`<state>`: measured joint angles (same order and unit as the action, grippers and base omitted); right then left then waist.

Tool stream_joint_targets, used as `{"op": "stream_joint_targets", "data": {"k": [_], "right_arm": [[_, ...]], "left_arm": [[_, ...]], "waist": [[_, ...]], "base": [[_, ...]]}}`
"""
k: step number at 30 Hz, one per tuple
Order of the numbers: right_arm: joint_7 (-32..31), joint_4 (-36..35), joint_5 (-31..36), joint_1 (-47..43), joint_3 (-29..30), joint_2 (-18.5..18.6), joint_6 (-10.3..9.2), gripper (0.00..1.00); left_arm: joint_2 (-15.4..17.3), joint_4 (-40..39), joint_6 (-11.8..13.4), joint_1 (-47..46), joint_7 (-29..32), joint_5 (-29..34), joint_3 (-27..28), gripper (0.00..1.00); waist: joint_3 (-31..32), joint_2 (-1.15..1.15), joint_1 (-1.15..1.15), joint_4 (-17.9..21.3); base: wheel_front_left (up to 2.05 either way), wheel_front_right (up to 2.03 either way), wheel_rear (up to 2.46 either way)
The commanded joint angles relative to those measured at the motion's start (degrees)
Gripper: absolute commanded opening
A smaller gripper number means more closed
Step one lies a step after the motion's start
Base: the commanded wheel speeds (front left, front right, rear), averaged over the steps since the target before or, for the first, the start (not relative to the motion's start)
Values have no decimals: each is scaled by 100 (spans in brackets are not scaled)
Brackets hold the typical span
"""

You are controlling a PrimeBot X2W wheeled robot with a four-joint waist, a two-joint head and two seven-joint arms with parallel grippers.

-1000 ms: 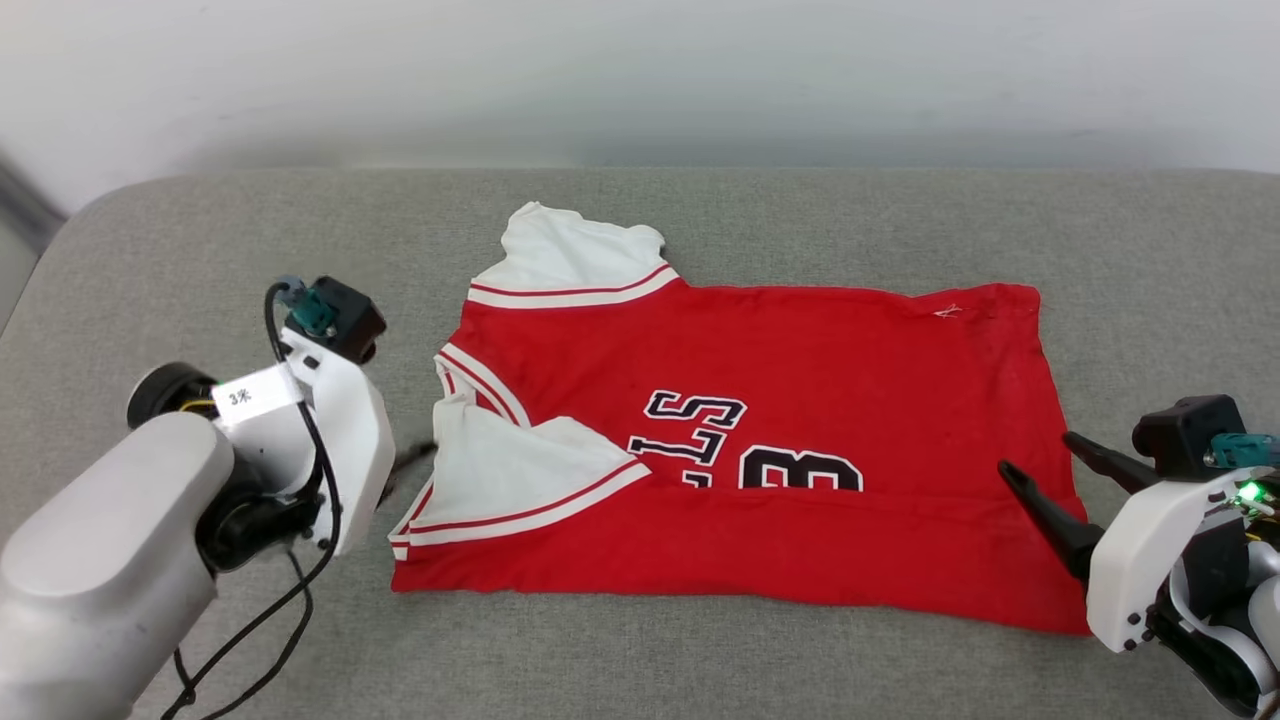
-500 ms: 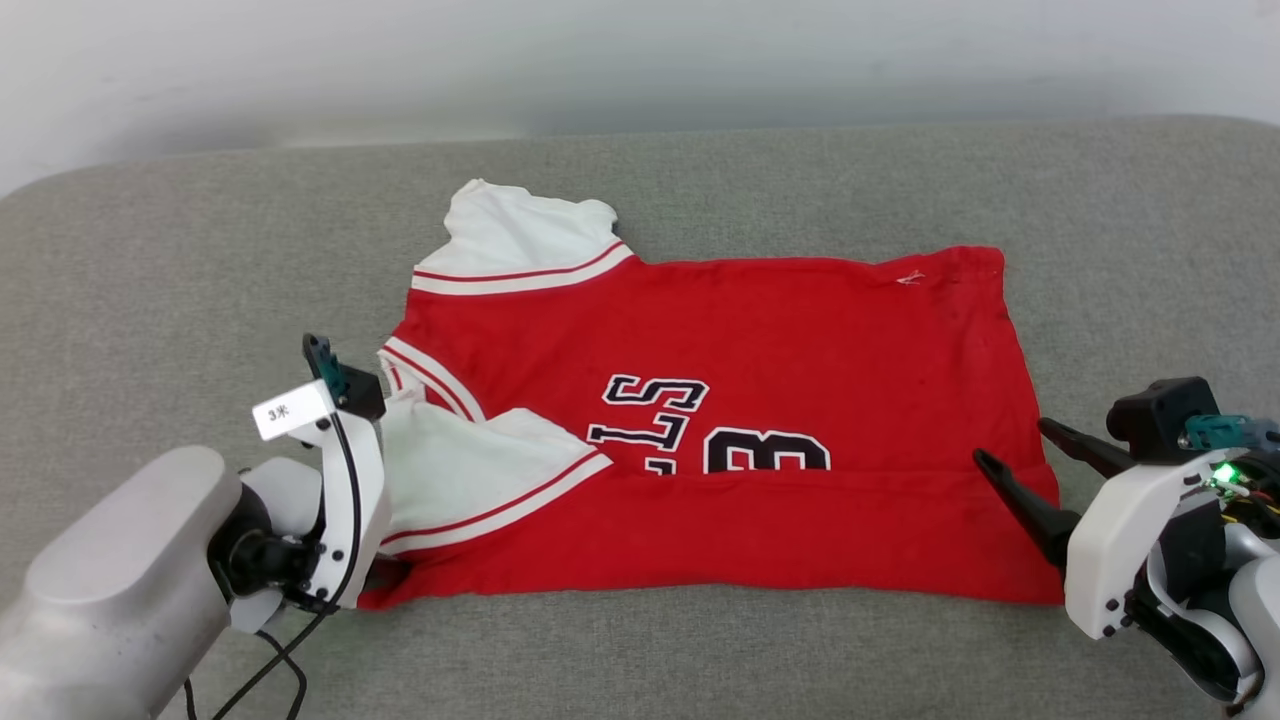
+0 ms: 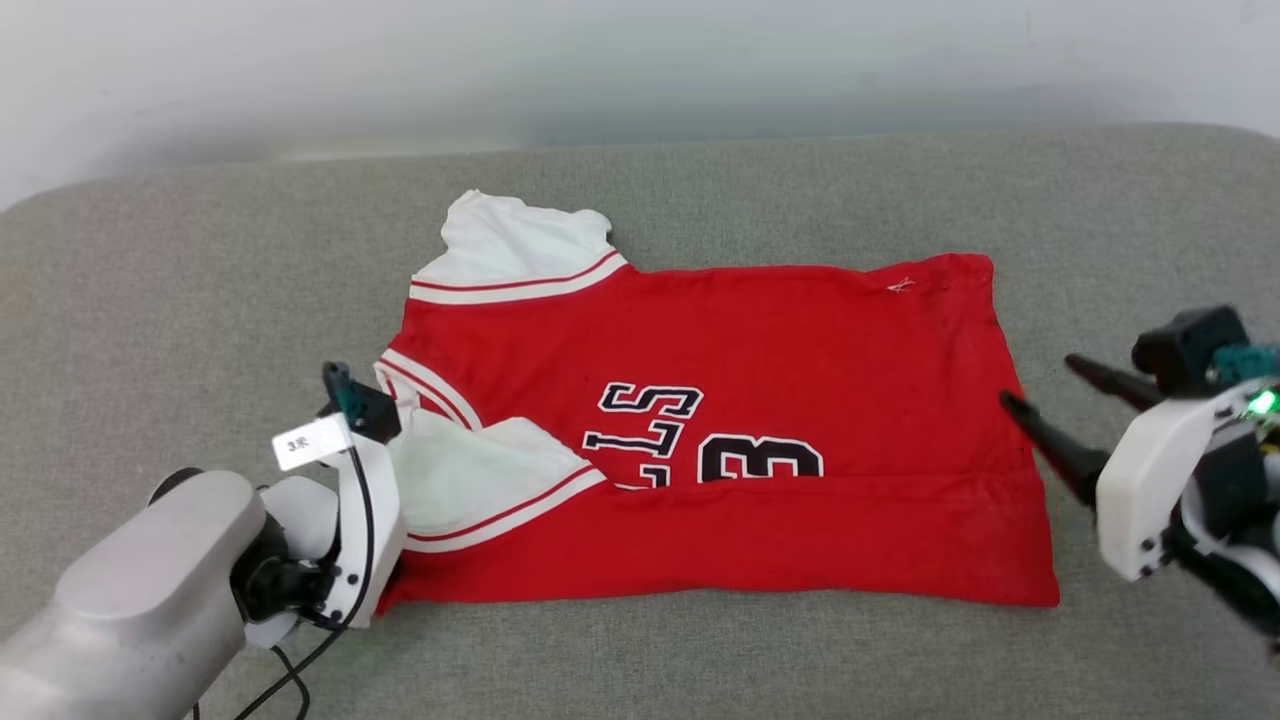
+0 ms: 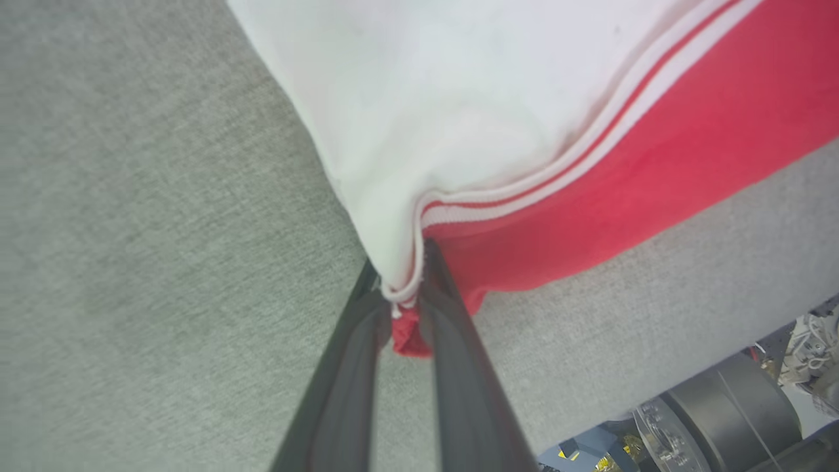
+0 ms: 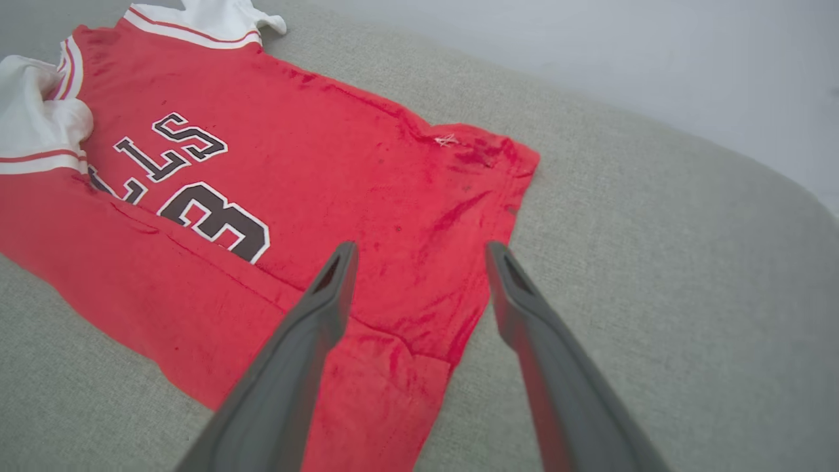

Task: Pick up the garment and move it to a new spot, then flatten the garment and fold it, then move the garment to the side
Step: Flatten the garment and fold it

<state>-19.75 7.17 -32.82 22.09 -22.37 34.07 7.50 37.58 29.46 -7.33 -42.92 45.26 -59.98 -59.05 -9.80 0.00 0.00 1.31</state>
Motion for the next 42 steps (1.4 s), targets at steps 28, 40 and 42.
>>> {"op": "stream_joint_targets", "data": {"k": [28,40,42], "right_arm": [[-3000,1223,-1252,518,-961,187,-2,100],[-2326,1524,-1412,514,-1516,39,8,0],[-2191,1458,-1390,597,-1531,209,4,0]], "left_arm": [[443,-1043,-5,-499,-596,-78,-511,0],[415,-894,-6,-347,-876,-249,-735,0],[452,-906,-6,-324,-949,-277,-781,0]], "waist": [[-368,0,0,-293],[-326,0,0,-281],[-219,0,0,-269]], "base": [[0,0,0],[0,0,0],[0,0,0]]}}
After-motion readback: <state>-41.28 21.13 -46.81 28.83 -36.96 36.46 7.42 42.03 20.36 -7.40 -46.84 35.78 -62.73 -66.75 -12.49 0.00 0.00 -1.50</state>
